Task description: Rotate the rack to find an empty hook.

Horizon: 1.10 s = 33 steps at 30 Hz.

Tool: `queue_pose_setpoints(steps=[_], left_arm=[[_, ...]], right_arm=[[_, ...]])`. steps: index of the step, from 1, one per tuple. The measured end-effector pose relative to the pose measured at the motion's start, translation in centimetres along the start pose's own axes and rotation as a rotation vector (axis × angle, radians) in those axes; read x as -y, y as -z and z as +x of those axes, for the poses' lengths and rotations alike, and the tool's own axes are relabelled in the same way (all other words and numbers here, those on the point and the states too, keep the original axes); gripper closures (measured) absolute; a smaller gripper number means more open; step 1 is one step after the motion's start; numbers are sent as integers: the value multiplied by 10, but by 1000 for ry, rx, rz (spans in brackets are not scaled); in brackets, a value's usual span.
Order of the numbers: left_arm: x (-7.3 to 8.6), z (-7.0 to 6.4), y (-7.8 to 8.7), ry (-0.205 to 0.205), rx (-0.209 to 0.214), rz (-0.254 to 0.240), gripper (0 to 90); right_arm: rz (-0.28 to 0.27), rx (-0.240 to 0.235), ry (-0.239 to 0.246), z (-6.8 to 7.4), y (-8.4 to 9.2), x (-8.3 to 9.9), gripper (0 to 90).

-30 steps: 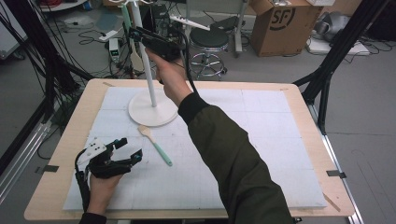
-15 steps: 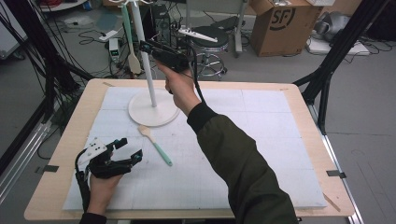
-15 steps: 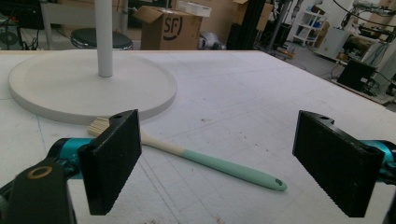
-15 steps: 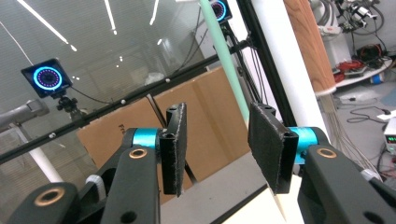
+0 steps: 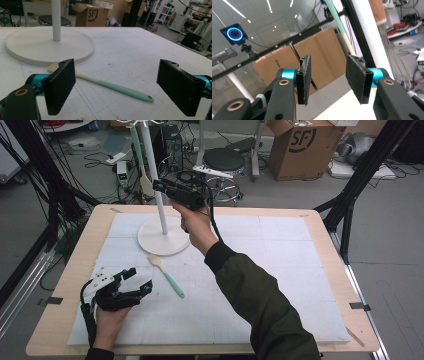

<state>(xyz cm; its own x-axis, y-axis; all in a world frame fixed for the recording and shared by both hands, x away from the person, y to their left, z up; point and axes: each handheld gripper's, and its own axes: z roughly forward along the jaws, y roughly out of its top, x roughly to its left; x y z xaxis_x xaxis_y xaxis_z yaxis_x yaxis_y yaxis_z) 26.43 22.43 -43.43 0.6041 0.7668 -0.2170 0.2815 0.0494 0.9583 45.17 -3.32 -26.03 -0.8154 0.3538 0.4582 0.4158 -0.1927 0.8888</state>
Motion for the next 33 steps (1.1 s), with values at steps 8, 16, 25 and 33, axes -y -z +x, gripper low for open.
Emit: queue_pose_setpoints(steps=[8, 16, 25, 33], left_arm=[[0, 0, 1, 3, -6, -7, 161], [-1, -3, -1, -7, -1, -2, 161], [-1, -4, -2, -12, -1, -1, 161], [0, -4, -2, -7, -1, 3, 162]], right_arm=[[64, 2, 5, -3, 15, 30, 542], [138, 19, 22, -2, 24, 54, 513], [161, 20, 18, -5, 38, 71, 497], [199, 24, 0, -12, 42, 86, 479]])
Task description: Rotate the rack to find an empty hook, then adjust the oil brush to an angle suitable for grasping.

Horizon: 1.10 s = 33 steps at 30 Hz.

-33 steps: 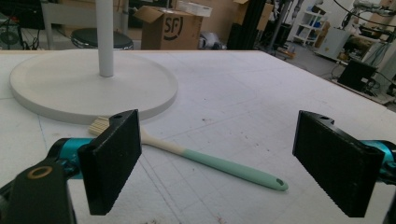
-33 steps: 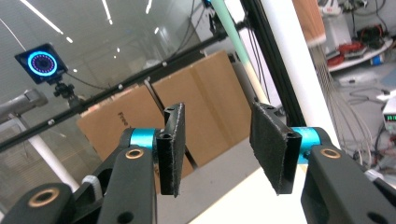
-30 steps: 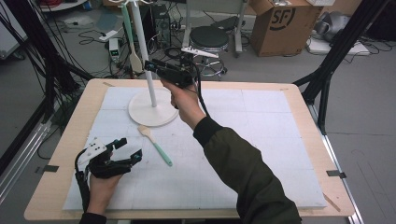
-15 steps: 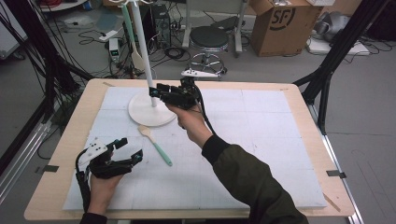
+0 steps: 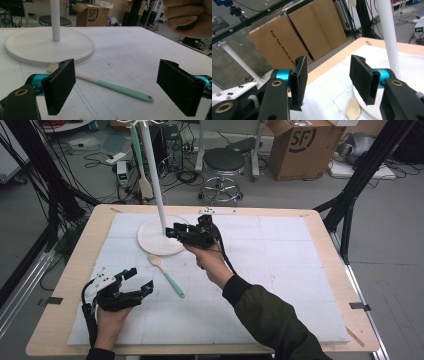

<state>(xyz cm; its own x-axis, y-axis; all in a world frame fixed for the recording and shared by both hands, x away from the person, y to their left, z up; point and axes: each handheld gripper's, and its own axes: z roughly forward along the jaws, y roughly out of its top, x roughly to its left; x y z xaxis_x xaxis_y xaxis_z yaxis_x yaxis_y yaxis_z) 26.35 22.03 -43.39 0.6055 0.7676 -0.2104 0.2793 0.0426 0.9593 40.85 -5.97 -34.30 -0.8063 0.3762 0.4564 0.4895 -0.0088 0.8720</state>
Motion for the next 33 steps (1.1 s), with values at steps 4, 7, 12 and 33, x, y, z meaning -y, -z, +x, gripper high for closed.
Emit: queue_pose_setpoints(steps=[4, 7, 12, 33], left_arm=[[0, 0, 0, -5, 1, 8, 161], [0, 0, 0, 1, 0, 1, 162], [0, 0, -1, -1, -2, 6, 161], [2, -4, 6, 3, -3, -3, 161]], right_arm=[[10, -4, -2, -1, -1, 7, 478], [28, -9, -16, -2, -2, 14, 473], [40, -14, -28, -4, -2, 22, 481], [134, 15, -123, -23, -23, 56, 898]])
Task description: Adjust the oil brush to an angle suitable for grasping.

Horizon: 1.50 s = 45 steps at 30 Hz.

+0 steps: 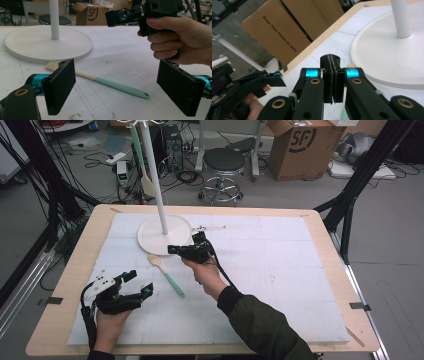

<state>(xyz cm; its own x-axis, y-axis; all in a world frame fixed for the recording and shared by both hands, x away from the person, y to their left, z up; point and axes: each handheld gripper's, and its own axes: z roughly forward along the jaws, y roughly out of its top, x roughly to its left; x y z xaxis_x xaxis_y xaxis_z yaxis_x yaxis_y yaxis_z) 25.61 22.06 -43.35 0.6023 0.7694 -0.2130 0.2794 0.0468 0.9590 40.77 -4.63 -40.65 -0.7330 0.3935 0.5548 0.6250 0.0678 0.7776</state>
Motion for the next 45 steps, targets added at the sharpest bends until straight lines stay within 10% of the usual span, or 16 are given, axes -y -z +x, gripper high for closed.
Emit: queue_pose_setpoints(steps=[23, 45], left_arm=[[-1, -2, -2, -2, 6, 1, 161], [-3, -8, -3, -22, 14, 2, 161]], right_arm=[[206, 95, -47, -16, -26, 39, 900], [290, 135, -165, -8, 6, 72, 900]])
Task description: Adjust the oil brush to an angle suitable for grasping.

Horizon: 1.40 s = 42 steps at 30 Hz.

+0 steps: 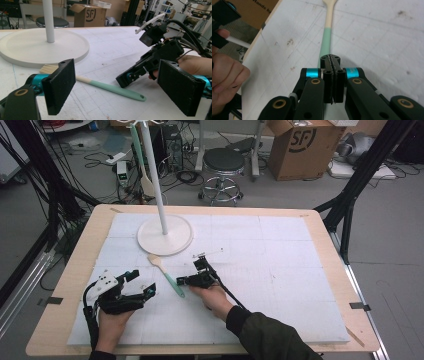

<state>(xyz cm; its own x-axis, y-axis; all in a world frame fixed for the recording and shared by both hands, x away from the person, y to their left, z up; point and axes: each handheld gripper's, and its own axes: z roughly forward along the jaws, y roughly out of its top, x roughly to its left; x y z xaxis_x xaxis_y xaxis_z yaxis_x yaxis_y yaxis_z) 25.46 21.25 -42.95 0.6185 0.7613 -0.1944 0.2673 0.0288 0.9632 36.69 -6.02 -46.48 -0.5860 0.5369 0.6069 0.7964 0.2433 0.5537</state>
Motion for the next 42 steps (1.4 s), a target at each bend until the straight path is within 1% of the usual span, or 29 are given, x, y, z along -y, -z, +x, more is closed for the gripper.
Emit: queue_pose_setpoints(steps=[1, 3, 6, 7, 9, 11, 12, 15, 16, 17, 18, 19, 21, 22, 23, 25, 26, 29, 31, 33, 37, 41, 42], left_arm=[[0, 0, 0, 0, 1, -3, 161], [0, 0, 0, 2, -2, -5, 161], [0, 0, 0, 4, -2, -5, 161], [0, 0, 0, 3, -4, -5, 161], [0, 1, 1, 5, -4, -6, 161], [0, 1, 1, 6, -6, -5, 162], [0, 1, 1, 6, -5, -6, 161], [0, 1, 0, 4, -6, -5, 161], [0, 1, 0, 4, -5, -5, 161], [0, 1, 0, 2, -6, -4, 161], [0, 1, 1, 1, -4, -4, 161], [0, 1, 1, 3, -6, -6, 161], [0, 1, 2, 3, -9, -7, 161], [0, 2, 2, 7, -10, -7, 161], [0, 2, 2, 9, -13, -8, 161], [0, 3, 3, 10, -14, -7, 161], [0, 3, 3, 12, -14, -10, 161], [1, 4, 3, 14, -16, -7, 161], [1, 5, 3, 14, -15, -3, 161], [2, 5, 2, 17, -13, -1, 161], [2, 4, 0, 16, -14, 6, 161], [2, 3, -1, 12, -14, 8, 161], [2, 2, -1, 11, -15, 8, 161]], right_arm=[[3, 4, 1, -1, 0, 1, 900], [8, 0, -17, -1, 1, 2, 900], [16, -4, -14, 1, 0, 4, 900], [20, -13, -18, 2, -1, 5, 900], [26, -21, -11, 6, -3, 7, 900], [37, -34, -26, 7, -5, 8, 900], [33, -31, -21, 8, -5, 8, 900], [40, -42, -20, 10, -7, 8, 900], [39, -43, -10, 11, -8, 9, 900], [45, -49, -17, 12, -9, 9, 900], [47, -52, -12, 14, -11, 9, 900], [48, -50, 4, 16, -13, 10, 900], [49, -63, -2, 19, -15, 9, 900], [50, -61, 2, 20, -16, 8, 900], [35, -58, 8, 20, -16, 7, 900], [6, -72, 21, 21, -17, 3, 900], [4, -75, 13, 22, -17, 0, 900], [-34, -93, 22, 24, -15, -7, 900], [-55, -90, 20, 24, -12, -10, 900], [-71, -78, 43, 22, -6, -12, 900], [-127, -71, 47, 16, 11, -13, 900], [-144, -67, 47, 11, 23, -11, 899], [-147, -64, 55, 10, 26, -10, 899]])
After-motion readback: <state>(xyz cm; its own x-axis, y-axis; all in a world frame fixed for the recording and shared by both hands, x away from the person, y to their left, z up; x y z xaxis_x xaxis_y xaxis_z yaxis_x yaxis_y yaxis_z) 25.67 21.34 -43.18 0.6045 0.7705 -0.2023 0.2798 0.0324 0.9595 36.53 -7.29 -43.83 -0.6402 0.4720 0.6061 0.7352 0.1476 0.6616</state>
